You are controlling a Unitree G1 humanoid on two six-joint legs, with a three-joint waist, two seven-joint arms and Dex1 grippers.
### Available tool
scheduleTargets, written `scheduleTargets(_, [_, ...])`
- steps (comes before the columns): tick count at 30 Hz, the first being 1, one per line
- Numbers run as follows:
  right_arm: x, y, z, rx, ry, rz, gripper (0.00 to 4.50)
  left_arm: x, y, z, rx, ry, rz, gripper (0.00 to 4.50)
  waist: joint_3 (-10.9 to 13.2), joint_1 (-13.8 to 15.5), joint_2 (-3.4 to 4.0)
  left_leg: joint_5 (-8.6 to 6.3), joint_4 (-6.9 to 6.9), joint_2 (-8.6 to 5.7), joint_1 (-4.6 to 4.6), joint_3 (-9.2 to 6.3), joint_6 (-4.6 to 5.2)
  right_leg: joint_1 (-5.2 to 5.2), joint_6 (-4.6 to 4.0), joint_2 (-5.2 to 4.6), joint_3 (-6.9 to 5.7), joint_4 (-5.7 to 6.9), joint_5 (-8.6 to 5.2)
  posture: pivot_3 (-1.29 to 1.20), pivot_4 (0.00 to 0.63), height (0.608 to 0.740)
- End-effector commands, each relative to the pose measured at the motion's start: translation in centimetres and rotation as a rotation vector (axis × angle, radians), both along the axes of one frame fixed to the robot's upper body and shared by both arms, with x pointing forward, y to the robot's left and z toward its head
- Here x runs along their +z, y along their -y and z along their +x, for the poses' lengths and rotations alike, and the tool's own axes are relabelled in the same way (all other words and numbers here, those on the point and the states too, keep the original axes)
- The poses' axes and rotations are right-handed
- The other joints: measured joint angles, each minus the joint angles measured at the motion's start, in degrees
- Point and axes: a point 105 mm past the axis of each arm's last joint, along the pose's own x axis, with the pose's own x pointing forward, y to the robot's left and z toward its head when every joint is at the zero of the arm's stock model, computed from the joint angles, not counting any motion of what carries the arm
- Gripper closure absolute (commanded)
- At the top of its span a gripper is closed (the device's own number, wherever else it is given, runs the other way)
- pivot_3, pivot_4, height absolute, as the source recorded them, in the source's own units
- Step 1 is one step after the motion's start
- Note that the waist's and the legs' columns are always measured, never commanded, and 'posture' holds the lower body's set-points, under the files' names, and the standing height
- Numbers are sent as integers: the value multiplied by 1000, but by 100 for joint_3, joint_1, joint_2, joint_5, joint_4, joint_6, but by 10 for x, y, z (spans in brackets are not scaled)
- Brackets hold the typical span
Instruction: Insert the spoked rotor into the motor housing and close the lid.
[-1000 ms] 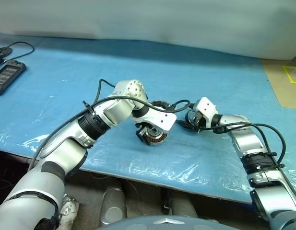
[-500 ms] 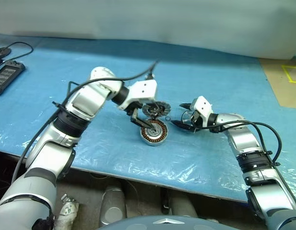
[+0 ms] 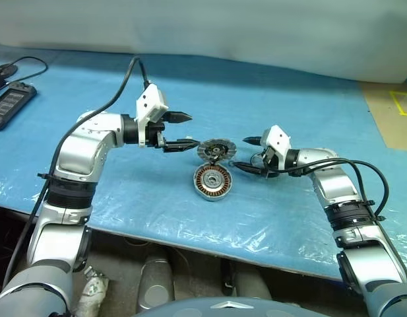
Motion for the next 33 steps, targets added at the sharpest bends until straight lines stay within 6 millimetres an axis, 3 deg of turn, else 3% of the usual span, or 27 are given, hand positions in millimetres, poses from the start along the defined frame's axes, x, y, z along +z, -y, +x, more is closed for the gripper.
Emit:
scheduleTargets(1, [13,-2,-2,36,55,-2,0,6,-8,-5,7,29,-89,440,0,0,0,0,0,0,0,0,0,0,0,0,0,0,0,0,150,740])
scheduleTargets(13, [2,-12,2,64,104,-41,0,-46,-14,-24,-43,-89,-138,440,0,-12,0,-4,1,0,2,1,-5,-1,0,-1,1,3,0,0,150,740])
scheduleTargets(16, [0,-12,2,70,106,-59,387,-52,-13,-30,-59,-111,-146,415,0,-19,0,-1,0,3,0,2,0,-2,0,2,0,2,0,0,150,740])
scheduleTargets(33, [-23,-10,5,128,117,-203,387,-81,-3,-26,-57,-42,-123,415,-2,-121,-3,-4,4,0,7,2,1,5,0,-1,2,7,0,0,150,740])
